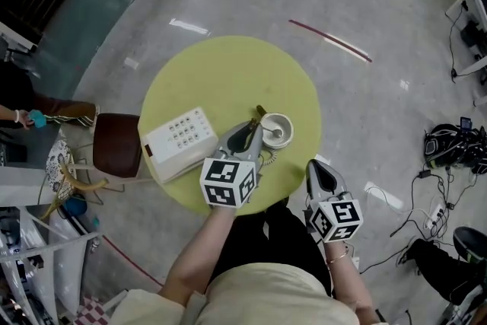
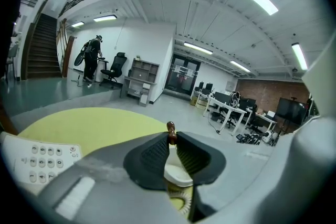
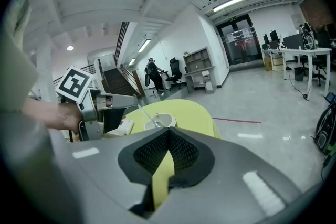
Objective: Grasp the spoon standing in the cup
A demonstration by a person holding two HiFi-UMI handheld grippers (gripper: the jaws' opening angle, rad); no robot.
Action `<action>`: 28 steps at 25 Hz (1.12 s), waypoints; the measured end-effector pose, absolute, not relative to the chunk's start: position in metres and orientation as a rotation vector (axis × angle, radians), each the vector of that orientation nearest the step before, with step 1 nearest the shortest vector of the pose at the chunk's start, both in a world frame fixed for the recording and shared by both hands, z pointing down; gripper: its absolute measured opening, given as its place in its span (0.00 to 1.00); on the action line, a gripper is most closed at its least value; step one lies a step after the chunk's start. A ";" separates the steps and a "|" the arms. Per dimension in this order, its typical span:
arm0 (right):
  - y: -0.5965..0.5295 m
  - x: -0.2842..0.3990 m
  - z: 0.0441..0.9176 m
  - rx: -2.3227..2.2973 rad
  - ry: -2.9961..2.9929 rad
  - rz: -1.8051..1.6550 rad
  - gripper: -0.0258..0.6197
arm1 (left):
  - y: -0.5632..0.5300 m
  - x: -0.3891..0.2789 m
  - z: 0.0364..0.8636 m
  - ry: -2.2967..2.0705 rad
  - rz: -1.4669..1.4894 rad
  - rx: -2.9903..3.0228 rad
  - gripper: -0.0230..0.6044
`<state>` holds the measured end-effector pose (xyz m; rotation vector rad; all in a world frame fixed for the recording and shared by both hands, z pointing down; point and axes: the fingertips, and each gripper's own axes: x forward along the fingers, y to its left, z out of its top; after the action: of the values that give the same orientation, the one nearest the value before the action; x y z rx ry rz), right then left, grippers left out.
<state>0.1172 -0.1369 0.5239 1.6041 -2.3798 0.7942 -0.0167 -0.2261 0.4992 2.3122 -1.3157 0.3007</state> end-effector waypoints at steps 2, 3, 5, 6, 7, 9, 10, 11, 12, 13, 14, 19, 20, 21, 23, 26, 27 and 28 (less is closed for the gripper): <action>-0.136 0.116 0.521 1.598 -2.389 0.778 0.04 | -0.222 -0.017 0.490 -1.320 0.290 2.332 0.11; -0.135 0.115 0.520 1.595 -2.395 0.770 0.04 | -0.220 -0.017 0.486 -1.323 0.283 2.341 0.11; -0.135 0.114 0.516 1.592 -2.408 0.755 0.04 | -0.216 -0.019 0.476 -1.333 0.265 2.356 0.11; -0.135 0.113 0.514 1.589 -2.415 0.748 0.04 | -0.215 -0.019 0.471 -1.337 0.257 2.362 0.11; -0.134 0.112 0.512 1.585 -2.421 0.740 0.04 | -0.213 -0.020 0.467 -1.340 0.251 2.367 0.11; -0.134 0.110 0.509 1.577 -2.432 0.725 0.04 | -0.210 -0.023 0.460 -1.345 0.241 2.376 0.11; -0.134 0.108 0.507 1.573 -2.437 0.718 0.04 | -0.208 -0.025 0.457 -1.347 0.237 2.380 0.11; -0.134 0.107 0.506 1.570 -2.441 0.712 0.04 | -0.206 -0.027 0.455 -1.349 0.234 2.384 0.11; -0.134 0.105 0.505 1.568 -2.445 0.706 0.04 | -0.205 -0.030 0.453 -1.351 0.233 2.388 0.11; -0.134 0.104 0.503 1.565 -2.449 0.701 0.04 | -0.203 -0.031 0.451 -1.353 0.233 2.390 0.11; -0.133 0.103 0.502 1.562 -2.453 0.696 0.04 | -0.200 -0.033 0.450 -1.354 0.233 2.392 0.11; -0.132 0.098 0.493 1.542 -2.478 0.657 0.04 | -0.190 -0.040 0.441 -1.361 0.226 2.397 0.11; -0.131 0.098 0.492 1.539 -2.482 0.650 0.04 | -0.188 -0.041 0.440 -1.363 0.223 2.398 0.11; -0.131 0.097 0.491 1.536 -2.486 0.644 0.04 | -0.185 -0.041 0.439 -1.364 0.222 2.400 0.11; -0.130 0.098 0.488 1.534 -2.494 0.633 0.04 | -0.180 -0.041 0.438 -1.366 0.220 2.404 0.11; -0.129 0.099 0.484 1.534 -2.502 0.618 0.04 | -0.173 -0.039 0.436 -1.365 0.225 2.413 0.11; -0.129 0.099 0.483 1.534 -2.505 0.613 0.04 | -0.171 -0.039 0.435 -1.366 0.229 2.420 0.11; -0.129 0.099 0.482 1.533 -2.508 0.607 0.04 | -0.170 -0.039 0.434 -1.366 0.234 2.427 0.11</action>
<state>0.0987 -0.1294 0.4817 1.5335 -2.5076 0.6071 -0.0391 -0.1696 0.4338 2.4273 -1.3658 0.2338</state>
